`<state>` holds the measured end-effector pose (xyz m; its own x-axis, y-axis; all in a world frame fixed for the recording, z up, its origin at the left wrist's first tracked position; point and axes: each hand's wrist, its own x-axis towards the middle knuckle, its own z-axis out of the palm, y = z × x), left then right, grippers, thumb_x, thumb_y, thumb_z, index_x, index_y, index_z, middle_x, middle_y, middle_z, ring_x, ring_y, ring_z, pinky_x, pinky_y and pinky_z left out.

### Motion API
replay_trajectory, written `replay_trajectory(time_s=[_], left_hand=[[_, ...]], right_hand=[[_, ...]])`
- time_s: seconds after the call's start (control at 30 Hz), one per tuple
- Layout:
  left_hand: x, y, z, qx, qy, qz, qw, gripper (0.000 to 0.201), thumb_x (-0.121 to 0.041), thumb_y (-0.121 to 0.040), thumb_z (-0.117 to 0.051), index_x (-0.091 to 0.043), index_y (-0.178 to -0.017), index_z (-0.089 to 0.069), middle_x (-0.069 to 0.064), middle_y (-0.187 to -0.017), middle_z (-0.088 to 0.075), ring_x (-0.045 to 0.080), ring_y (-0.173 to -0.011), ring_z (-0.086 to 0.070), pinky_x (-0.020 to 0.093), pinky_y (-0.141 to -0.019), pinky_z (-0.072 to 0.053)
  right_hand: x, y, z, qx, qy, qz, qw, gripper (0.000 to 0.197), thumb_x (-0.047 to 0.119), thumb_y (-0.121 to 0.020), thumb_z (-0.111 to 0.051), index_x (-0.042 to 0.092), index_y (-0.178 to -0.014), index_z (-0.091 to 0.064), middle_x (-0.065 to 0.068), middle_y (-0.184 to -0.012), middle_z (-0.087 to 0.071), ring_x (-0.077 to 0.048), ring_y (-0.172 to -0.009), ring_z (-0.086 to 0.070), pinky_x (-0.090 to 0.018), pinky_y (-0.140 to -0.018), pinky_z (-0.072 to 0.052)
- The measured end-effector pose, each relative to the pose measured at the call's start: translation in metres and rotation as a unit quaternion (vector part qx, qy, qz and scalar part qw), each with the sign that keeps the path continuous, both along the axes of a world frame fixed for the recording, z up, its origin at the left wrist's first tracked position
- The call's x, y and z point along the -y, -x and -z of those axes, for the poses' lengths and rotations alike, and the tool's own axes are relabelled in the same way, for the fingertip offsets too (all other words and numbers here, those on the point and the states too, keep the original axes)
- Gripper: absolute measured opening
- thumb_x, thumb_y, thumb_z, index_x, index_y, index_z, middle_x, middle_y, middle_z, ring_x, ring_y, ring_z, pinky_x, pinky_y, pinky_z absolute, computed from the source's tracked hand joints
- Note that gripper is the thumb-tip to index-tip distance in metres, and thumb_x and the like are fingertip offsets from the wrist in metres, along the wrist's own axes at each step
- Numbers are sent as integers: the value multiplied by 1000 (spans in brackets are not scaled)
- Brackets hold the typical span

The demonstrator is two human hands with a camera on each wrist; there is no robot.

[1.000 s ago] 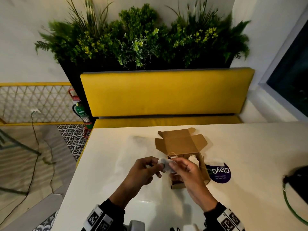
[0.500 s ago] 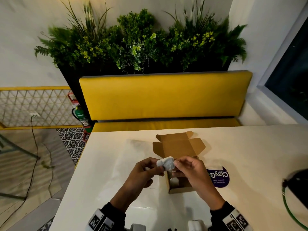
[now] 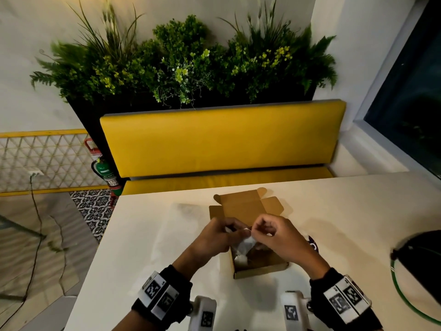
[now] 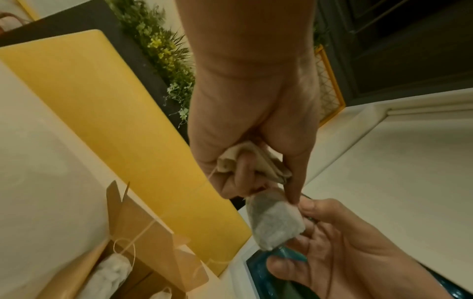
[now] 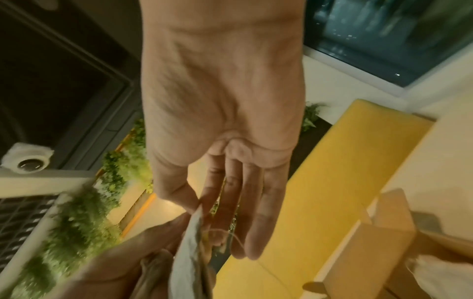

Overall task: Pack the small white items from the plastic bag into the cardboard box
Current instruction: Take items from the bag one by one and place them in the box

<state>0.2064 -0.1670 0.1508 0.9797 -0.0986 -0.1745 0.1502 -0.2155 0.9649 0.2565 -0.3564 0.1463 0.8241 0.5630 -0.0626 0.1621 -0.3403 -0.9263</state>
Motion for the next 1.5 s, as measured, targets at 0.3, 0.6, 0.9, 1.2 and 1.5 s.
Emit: replay_trajectory(time_s=[0.3, 0.6, 0.9, 1.2, 1.5], left_hand=[[27, -22, 31, -41, 43, -32, 998, 17, -19, -89, -67, -3, -93, -71, 7, -69, -59, 10, -48, -45, 20, -43, -33], [27, -35, 61, -196, 37, 17, 980, 17, -4, -98, -45, -13, -88, -56, 16, -81, -51, 13, -62, -54, 29, -56, -42], [37, -44, 92, -220, 31, -45, 974, 58, 14, -71, -71, -8, -117, -44, 19, -115, -52, 29, -94, -62, 29, -67, -57], [24, -43, 106, -178, -71, -111, 975, 9, -8, -84, -71, -4, -92, -71, 28, -90, -68, 21, -64, -59, 15, -43, -40], [37, -47, 112, -97, -105, -72, 987, 10, -19, -85, -72, -15, -94, -76, 3, -86, -73, 20, -65, -67, 23, -57, -53]], right_hand=[[31, -21, 44, -117, -85, 80, 986, 8, 7, -83, -72, 5, -91, -72, -8, -89, -76, -25, -86, -73, -45, -74, -61], [68, -57, 99, -42, 16, 79, 996, 8, 20, -80, -78, 23, -76, -72, 1, -81, -74, -21, -82, -68, -38, -78, -55], [65, -71, 135, -4, 62, 27, 998, 14, 19, -78, -80, 26, -79, -67, 5, -80, -71, -13, -79, -68, -22, -70, -53], [61, -81, 157, 120, 180, -14, 976, 12, 33, -78, -78, 29, -84, -68, 11, -83, -58, -6, -81, -51, -17, -68, -40], [55, -81, 167, 204, 223, 51, 952, 14, 35, -80, -75, 22, -83, -71, 4, -95, -42, -12, -96, -39, -20, -75, -43]])
